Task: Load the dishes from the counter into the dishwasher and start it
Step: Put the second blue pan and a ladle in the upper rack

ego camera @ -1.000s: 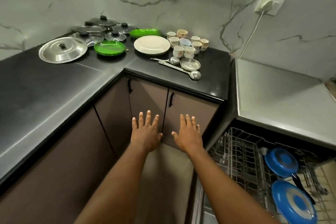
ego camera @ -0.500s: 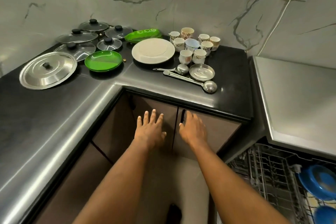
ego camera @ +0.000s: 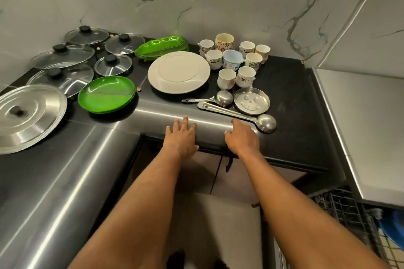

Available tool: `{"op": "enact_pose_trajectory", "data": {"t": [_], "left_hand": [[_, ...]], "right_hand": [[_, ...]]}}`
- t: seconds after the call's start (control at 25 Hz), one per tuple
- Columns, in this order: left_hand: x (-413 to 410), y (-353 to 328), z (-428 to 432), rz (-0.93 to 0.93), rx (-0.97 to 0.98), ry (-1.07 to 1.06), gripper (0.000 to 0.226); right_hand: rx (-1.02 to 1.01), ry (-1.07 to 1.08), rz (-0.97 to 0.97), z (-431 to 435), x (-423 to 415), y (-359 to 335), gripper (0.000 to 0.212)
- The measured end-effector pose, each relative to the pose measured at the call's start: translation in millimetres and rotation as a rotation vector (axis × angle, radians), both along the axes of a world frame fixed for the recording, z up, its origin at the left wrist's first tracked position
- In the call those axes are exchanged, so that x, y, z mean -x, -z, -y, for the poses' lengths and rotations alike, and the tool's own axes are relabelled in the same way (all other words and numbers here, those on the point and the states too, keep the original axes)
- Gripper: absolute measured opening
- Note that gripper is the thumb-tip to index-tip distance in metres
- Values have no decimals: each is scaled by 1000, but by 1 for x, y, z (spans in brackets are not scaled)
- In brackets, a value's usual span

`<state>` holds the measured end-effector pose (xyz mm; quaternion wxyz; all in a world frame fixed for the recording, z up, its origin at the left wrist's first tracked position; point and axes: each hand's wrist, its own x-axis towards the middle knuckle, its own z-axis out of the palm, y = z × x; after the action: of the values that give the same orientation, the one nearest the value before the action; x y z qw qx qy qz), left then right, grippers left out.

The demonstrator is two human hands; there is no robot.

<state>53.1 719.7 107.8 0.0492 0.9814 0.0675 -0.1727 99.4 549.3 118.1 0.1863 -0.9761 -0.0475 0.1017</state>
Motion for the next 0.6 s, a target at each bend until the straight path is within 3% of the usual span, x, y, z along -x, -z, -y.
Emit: {"op": "enact_pose_trajectory", "data": {"t": [0.28, 0.48, 0.6], "left_hand": [[-65, 16, -32, -270, 46, 159, 95], [-72, 15, -29, -304, 46, 170, 95], [-74, 17, -31, -307, 44, 182, 96]], "right_hand": [[-11, 138, -105, -42, -62, 10, 57], [22, 250, -134, -50, -84, 21, 36], [27, 338, -57, -56, -80, 23, 38]]}}
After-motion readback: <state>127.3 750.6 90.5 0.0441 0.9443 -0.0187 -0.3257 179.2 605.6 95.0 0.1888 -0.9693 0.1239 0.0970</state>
